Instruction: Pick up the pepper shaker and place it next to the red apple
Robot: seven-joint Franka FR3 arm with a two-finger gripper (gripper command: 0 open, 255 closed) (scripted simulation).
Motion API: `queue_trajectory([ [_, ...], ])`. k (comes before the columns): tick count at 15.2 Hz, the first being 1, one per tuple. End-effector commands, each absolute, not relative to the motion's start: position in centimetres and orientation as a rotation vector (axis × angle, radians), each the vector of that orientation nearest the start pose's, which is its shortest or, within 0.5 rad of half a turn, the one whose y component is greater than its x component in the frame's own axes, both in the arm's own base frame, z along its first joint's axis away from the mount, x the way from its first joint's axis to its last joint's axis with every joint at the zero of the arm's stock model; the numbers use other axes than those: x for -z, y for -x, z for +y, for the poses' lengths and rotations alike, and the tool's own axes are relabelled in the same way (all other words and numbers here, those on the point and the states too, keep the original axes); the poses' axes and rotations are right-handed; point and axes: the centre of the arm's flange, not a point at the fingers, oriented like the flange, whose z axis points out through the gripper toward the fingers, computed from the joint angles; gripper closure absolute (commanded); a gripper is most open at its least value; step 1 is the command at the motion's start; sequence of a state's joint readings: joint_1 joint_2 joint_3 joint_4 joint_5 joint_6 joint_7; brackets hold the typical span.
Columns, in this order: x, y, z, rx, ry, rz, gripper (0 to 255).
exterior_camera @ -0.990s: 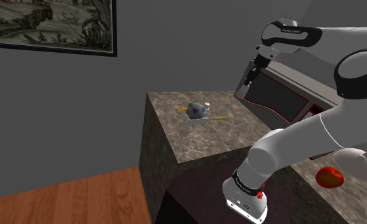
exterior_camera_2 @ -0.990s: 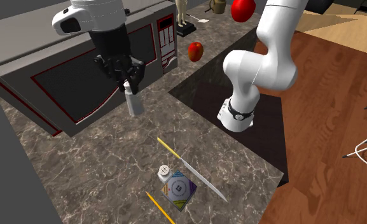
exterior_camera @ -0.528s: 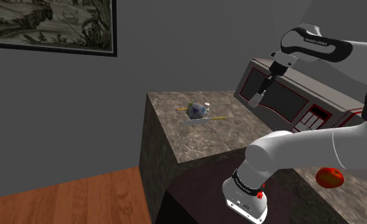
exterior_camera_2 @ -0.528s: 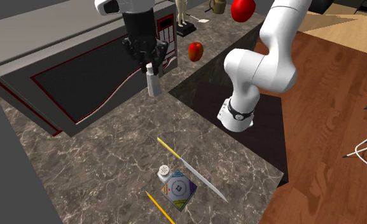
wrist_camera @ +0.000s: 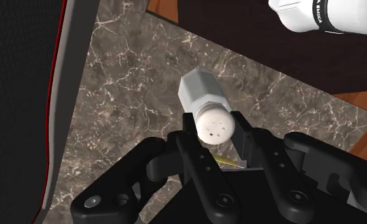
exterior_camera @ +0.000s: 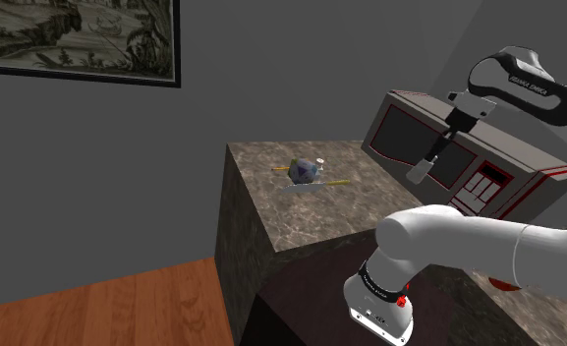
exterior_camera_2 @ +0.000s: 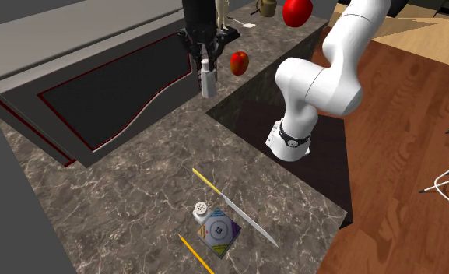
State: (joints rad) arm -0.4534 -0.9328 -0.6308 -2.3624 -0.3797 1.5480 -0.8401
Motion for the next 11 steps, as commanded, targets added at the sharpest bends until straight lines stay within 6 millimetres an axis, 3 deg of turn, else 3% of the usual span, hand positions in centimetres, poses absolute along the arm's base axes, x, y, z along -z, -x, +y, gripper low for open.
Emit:
queue_trajectory([
  [1, -55.3, -3.9, -32.3, 0.141, 3.071, 0.057, 255],
  [11, -55.3, 8.9, -29.1, 0.141, 3.071, 0.057, 255],
])
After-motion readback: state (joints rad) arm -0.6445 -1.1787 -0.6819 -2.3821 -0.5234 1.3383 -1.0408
